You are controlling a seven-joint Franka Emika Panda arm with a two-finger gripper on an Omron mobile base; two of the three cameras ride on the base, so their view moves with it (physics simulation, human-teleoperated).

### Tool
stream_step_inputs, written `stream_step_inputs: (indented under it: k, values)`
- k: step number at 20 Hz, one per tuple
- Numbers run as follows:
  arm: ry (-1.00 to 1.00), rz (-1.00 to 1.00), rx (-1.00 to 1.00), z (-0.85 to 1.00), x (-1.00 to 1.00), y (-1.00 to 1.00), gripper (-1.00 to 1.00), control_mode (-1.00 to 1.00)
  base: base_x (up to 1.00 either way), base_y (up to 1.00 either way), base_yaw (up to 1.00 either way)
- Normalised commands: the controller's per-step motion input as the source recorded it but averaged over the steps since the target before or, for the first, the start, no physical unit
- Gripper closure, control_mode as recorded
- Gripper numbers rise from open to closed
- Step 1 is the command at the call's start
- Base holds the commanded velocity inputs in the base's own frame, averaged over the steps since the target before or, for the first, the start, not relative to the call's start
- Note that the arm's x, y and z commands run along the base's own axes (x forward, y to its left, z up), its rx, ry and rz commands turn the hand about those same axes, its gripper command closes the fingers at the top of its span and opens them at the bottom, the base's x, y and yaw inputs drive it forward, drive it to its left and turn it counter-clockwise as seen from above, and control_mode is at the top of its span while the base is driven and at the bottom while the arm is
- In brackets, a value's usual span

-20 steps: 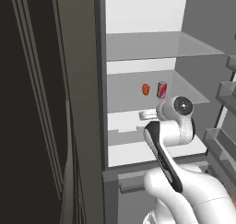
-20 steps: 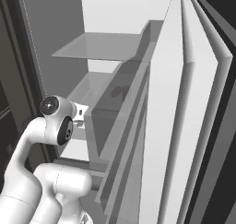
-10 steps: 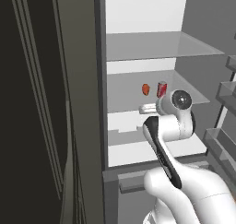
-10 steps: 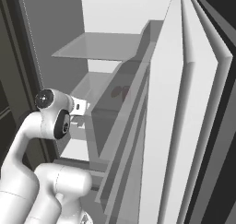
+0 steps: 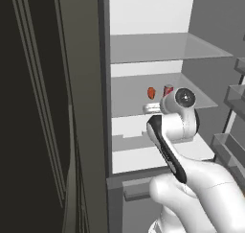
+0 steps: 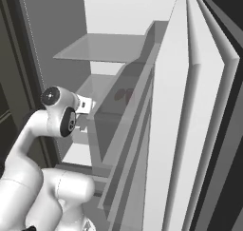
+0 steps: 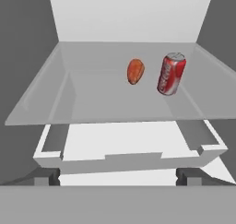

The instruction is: Pick sweet potato from the fridge and place it on the plate on the counter.

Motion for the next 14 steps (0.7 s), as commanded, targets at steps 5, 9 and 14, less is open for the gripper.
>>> stream_step_inputs:
  k: [5,9,14]
  values:
    - [0.0,-0.01,0.0,0.0,0.41,-0.01,-1.0,-1.0,0.0,0.0,0.0]
    - [0.01,-0.03,0.0,0.01,0.42,-0.1,-1.0,-1.0,0.0,0.0,0.0]
    - [0.0,-0.02,0.0,0.0,0.39,-0.15,-1.0,-1.0,0.0,0.0,0.0]
